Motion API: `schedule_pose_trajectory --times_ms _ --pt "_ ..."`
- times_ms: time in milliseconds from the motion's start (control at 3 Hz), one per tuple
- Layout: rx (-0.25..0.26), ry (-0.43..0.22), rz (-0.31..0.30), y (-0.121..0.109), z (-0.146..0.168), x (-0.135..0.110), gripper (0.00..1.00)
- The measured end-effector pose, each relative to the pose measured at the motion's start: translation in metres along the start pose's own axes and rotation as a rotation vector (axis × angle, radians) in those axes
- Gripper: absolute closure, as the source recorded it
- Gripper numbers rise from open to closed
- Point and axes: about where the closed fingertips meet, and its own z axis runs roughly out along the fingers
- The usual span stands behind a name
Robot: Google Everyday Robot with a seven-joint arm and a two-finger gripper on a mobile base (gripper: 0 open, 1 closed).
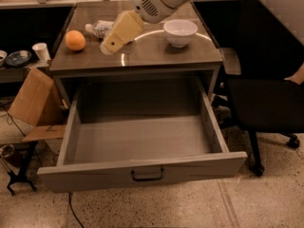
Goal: Place orange into top drawer
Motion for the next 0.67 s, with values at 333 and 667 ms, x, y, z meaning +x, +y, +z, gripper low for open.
schedule_pose_trajectory --times_ms 333,667 --pt "0.008 -0.069 0.007 -0.017 0.052 -0.029 0.00" --pt "0.011 -0.128 0.029 -0.030 0.107 -0.061 0.00"
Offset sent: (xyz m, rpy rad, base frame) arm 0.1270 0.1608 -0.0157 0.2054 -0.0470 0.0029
